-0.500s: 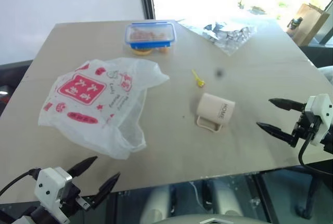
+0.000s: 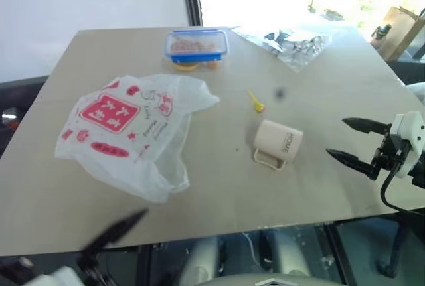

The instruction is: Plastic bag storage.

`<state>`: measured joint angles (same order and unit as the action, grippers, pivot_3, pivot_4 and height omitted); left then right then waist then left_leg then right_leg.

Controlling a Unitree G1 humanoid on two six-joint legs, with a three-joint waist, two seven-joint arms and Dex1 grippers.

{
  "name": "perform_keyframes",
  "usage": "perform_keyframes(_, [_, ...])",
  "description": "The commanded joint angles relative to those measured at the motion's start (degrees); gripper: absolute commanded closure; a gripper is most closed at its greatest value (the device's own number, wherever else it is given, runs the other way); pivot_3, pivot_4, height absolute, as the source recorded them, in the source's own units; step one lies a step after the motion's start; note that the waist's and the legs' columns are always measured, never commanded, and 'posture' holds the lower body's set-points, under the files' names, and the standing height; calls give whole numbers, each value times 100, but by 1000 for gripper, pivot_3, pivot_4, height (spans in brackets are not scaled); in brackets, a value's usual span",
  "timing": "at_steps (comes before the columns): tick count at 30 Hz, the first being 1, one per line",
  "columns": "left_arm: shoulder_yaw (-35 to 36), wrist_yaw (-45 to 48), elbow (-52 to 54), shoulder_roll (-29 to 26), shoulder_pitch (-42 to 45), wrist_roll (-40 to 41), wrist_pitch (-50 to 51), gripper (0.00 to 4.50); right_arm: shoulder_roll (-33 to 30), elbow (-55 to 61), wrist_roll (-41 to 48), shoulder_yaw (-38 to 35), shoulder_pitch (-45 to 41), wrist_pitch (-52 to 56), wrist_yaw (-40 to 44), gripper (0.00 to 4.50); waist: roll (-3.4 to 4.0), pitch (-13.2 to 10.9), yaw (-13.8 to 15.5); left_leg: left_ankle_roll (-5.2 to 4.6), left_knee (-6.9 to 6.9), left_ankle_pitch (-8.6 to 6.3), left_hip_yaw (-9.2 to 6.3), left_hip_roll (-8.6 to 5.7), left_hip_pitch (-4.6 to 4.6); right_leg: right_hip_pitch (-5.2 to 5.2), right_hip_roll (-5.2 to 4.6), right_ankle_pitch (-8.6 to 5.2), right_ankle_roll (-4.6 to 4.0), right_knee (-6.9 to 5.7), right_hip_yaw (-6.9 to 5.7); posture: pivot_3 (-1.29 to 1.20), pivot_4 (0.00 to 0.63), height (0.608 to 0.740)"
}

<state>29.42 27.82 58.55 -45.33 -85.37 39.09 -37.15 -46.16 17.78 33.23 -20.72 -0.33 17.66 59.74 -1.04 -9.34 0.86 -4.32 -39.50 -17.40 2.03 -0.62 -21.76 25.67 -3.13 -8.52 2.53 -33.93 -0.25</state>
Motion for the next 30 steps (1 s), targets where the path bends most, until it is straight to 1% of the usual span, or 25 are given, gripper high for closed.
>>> perform_keyframes(1, [798, -691, -335, -681, 1240, 1507, 940, 28, -1, 243, 136, -56, -184, -6, -102, 0, 6, -2, -36, 0, 0, 0, 6, -1, 0, -1, -2, 0, 0, 0, 2, 0, 150, 740])
perform_keyframes(2, [117, -977, -1050, -945, 2551, 1402, 1597, 28, 29, 306, 175, -10, -321, 33, -204, 0, 65, 14, -28, -3, 0, -1, 15, -3, 1, -1, -3, 1, 1, 2, 8, 0, 150, 740])
perform_keyframes(3, [-435, -1243, -1545, -1139, 3574, 1282, 2138, 28, 43, 356, 162, 42, -432, 35, -263, 0, 106, 18, 3, -6, 6, 1, 24, -20, 5, 2, -5, 1, 3, -3, 17, 0, 150, 740])
perform_keyframes(4, [-823, -1424, -1919, -1130, 4336, 1117, 2533, 28, 48, 407, 83, 121, -543, -6, -319, 0, 105, 14, -4, -9, 3, -2, 24, -21, 12, -12, -2, -1, 5, 3, 16, 0, 150, 740])
perform_keyframes(5, [-990, -1534, -2095, -1002, 4780, 1132, 2849, 28, 75, 460, 85, 185, -657, 27, -374, 0, 78, 0, -8, -9, -4, -1, 31, -18, 26, -10, 7, -5, 10, -30, 21, 0, 150, 740])
perform_keyframes(6, [-1052, -1606, -2160, -903, 5045, 1148, 3073, 28, 90, 494, 94, 220, -722, 54, -407, 0, 53, -7, -31, -5, -1, 1, 19, -14, 18, -10, 17, -3, 8, -24, 17, 0, 150, 740])
perform_keyframes(8, [-1179, -2114, -2315, -801, 5852, 1164, 3728, 28, 214, 608, 150, 391, -1009, 163, -611, 0, -5, -1, -110, 6, -1, 7, 26, 3, 18, -5, 26, 8, -6, -22, 18, 0, 150, 740])
perform_keyframes(10, [-1224, -2550, -2479, -743, 6539, 950, 4352, 28, 293, 700, 143, 558, -1196, 242, -742, 0, -14, -3, -122, 29, -2, 19, 25, 1, 10, -4, 18, 20, -19, -8, 17, 0, 150, 740])
perform_keyframes(11, [-1257, -2799, -2553, -669, 6947, 1070, 4644, 28, 315, 712, 102, 609, -1243, 259, -793, 0, -15, -3, -114, 30, -1, 19, 22, -3, 7, -4, 12, 21, -20, -1, 16, 0, 150, 740])
perform_keyframes(14, [-1231, -3323, -2656, -606, 7836, 1013, 5412, 28, 247, 669, -83, 665, -1265, 289, -895, 0, -14, -3, -56, 28, 3, 17, 15, -16, 5, -4, -3, 31, -5, -1, 12, 0, 150, 740])
perform_keyframes(16, [-1189, -3425, -2704, -525, 8288, 1276, 5866, 28, 189, 655, -83, 648, -1260, 330, -873, 0, -14, -3, -7, 29, 3, 17, 11, -19, 1, 0, -4, 33, -2, 2, 8, 0, 150, 740])
perform_keyframes(18, [-1251, -3482, -2627, -641, 8666, 1376, 6451, 28, 115, 665, -37, 632, -1281, 401, -803, 0, -14, -3, -1, 30, 6, 16, 7, -21, 2, -1, -7, 34, -2, -1, 6, 0, 150, 740])
perform_keyframes(22, [-1342, -3406, -2142, -947, 8982, 2496, 7693, 28, -66, 695, 341, 559, -1384, 668, -524, 0, -13, -3, -20, 34, 8, 16, 5, -20, 3, 0, -7, 34, -3, -4, 4, 0, 150, 740])
perform_keyframes(25, [-1330, -3929, -1922, -1112, 8853, 3360, 8478, 28, -210, 753, 639, 449, -1382, 766, -266, 0, -11, -4, -24, 34, 8, 16, 5, -19, 5, 0, -8, 33, -3, -4, 7, 0, 150, 740])
perform_keyframes(27, [-1362, -4269, -1758, -1128, 8756, 3360, 8781, 28, -283, 831, 800, 366, -1326, 816, -181, 0, -11, -4, -23, 35, 8, 16, 4, -18, 6, 0, -9, 33, -3, -4, 7, 0, 150, 740])
perform_keyframes(29, [-1435, -4534, -1570, -1059, 8733, 3051, 8904, 28, -339, 888, 874, 324, -1256, 842, -137, 0, -9, -5, -11, 37, 8, 17, 3, -18, 7, -1, -9, 32, -5, -6, 7, 0, 150, 740])
perform_keyframes(30, [-1642, -4984, -1497, -1176, 8820, 2802, 9310, 28, -356, 903, 869, 315, -1202, 823, -114, 0, -10, -5, -5, 37, 8, 17, 2, -18, 6, -2, -8, 32, -6, -6, 6, 0, 150, 740])
